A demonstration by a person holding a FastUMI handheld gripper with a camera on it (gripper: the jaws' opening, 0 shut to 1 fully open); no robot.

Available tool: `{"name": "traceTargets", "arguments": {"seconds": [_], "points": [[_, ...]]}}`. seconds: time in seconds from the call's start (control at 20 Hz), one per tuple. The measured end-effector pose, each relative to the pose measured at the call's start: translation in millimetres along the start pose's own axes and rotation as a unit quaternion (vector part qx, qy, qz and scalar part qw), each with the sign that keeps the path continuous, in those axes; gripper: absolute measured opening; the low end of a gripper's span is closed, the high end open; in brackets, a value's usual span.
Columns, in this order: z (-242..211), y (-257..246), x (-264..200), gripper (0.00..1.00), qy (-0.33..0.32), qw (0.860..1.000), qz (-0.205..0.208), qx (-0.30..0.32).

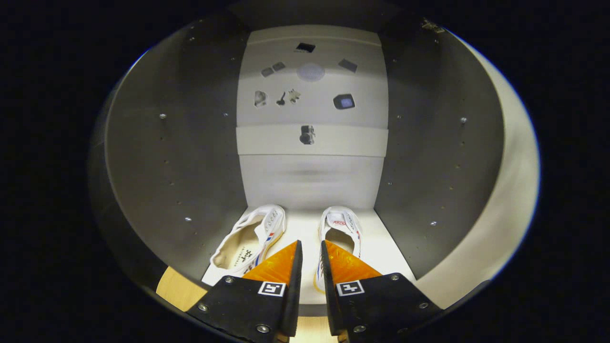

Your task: Open the shoe cabinet door, grab the shoes and put them into the shoe cabinet, then close the shoe cabinet door.

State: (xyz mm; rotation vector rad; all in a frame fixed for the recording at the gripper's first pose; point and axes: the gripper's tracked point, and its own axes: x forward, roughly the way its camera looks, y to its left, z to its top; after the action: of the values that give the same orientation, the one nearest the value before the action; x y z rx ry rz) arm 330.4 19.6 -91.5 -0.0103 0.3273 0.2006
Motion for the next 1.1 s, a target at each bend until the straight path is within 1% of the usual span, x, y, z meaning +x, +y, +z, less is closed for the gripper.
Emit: {"name": "traceTargets", "arguments": {"seconds": [0.1, 0.2, 0.4, 0.65, 0.8, 0.9, 1.0, 1.1], "points": [[10, 5, -43, 0.25, -0.022, 1.000, -0.006, -0.001], [18, 12, -89, 0.27, -0.047, 0.999, -0.012, -0.003], [14, 27, -174, 0.27, -0.074, 0.997, -0.024, 0.000], [0, 44, -262, 0.27, -0.096, 0.995, -0.036, 0.010], [-5, 42, -308, 0.27, -0.111, 0.992, -0.052, 0.019], [-11, 43, -332, 0.27, -0.117, 0.991, -0.053, 0.028], [-20, 44, -356, 0.32, -0.122, 0.990, -0.054, 0.033], [-29, 39, -373, 0.32, -0.122, 0.990, -0.059, 0.029]]}}
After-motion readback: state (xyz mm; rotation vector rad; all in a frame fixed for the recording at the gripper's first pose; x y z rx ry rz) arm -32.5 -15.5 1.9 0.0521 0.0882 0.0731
